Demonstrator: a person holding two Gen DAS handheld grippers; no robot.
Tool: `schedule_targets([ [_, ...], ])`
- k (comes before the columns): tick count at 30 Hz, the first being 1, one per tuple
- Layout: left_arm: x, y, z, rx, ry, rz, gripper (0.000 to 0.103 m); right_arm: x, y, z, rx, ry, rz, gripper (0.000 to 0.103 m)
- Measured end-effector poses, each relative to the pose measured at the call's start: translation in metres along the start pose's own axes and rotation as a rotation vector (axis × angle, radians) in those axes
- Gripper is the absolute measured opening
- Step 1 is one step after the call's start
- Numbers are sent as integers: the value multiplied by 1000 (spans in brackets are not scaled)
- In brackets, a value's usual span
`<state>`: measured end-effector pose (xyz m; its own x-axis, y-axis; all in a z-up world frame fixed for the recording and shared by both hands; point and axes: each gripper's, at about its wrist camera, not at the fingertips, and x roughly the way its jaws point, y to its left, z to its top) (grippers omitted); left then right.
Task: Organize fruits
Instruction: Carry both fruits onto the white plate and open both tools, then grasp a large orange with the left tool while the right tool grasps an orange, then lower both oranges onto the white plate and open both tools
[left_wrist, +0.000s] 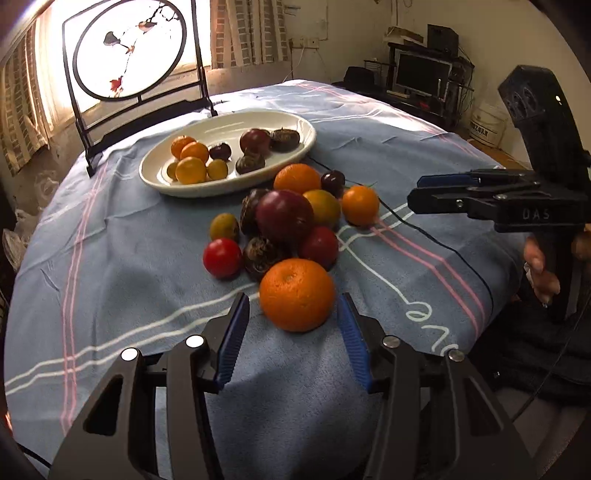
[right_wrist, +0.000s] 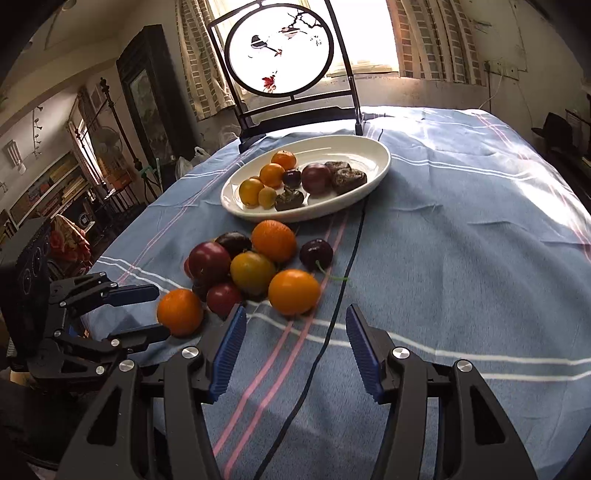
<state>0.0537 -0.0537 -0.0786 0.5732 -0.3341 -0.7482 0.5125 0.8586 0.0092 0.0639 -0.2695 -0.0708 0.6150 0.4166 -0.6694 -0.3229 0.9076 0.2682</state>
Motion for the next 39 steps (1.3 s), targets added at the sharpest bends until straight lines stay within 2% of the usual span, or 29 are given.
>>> schedule_targets([
  [5, 10, -3, 2, -24, -30, 0, 42, 0, -1, -7, -21, 7, -36, 56],
  [7, 10, -2, 3, -43, -28, -30, 41, 1, -2, -5, -27, 6, -42, 56],
  [14, -27, 7, 5, -77, -106, -27, 41, 20, 12, 7, -86, 28, -36, 56],
  [24, -31, 25, -6, -116, -85, -18, 41, 53, 18, 23, -67, 103, -71, 56],
  [25, -30, 26, -6, -119, -83, -19, 41, 55, 17, 23, -65, 111, -69, 53],
  [26, -29, 27, -7, -123, -83, -21, 41, 57, 18, 23, -69, 122, -61, 43],
  [27, -28, 28, -7, -127, -82, -26, 41, 57, 18, 23, -74, 123, -61, 39],
  [35, -36, 33, -8, -133, -103, -18, 41, 26, 11, 14, -31, 39, -9, 39],
  [39, -43, 40, 0, -139, -130, -14, 41, 1, 8, 25, -24, -20, 10, 39],
])
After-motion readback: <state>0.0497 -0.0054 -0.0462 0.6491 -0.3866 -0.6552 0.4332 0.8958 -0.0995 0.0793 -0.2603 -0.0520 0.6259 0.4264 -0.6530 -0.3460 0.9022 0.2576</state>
